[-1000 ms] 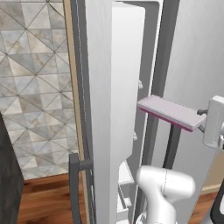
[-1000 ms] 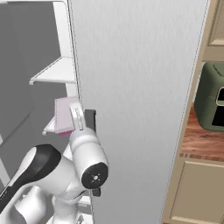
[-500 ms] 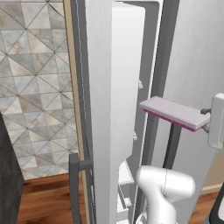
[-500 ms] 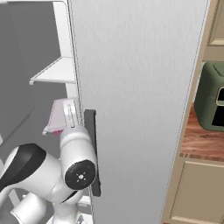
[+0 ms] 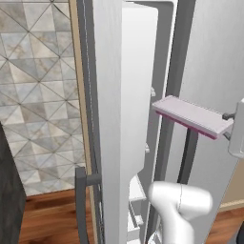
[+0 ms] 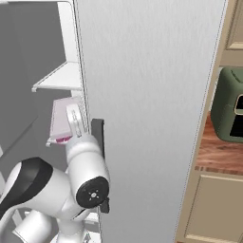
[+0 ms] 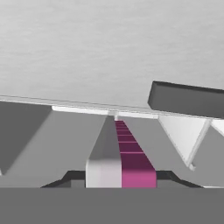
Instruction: The ice cube tray has been filled with water. Take the tray and place it in the freezer to make ice. Close the freezer door after placing the tray.
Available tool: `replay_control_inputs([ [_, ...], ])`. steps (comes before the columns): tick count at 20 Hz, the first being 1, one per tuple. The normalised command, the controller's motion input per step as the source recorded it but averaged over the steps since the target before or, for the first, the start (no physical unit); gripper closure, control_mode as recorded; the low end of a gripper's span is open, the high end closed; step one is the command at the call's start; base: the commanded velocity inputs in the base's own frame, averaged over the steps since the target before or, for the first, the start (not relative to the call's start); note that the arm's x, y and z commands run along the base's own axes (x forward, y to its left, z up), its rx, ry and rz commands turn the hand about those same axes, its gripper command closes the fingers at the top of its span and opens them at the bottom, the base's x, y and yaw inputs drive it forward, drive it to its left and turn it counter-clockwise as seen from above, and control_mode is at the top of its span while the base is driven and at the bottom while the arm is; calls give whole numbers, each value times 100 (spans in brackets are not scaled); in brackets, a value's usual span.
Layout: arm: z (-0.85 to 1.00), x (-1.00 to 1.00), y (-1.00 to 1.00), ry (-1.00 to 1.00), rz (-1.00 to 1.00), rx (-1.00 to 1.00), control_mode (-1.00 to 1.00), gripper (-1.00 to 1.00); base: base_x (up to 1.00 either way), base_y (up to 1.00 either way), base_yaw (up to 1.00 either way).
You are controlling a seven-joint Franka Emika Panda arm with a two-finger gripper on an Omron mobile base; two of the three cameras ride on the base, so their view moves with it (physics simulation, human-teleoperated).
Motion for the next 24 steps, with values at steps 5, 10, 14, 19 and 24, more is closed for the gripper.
replay_control_inputs([
  [5,0,0,24,-15,-2,1,-100,100,0,0,0],
  [10,0,0,41,-11,-3,0,-100,100,0,0,0],
  [14,0,0,54,-10,-8,0,-100,100,0,0,0],
  [19,0,0,54,-8,-10,0,-100,100,0,0,0],
  [24,0,0,44,-8,-10,0,-100,100,0,0,0],
])
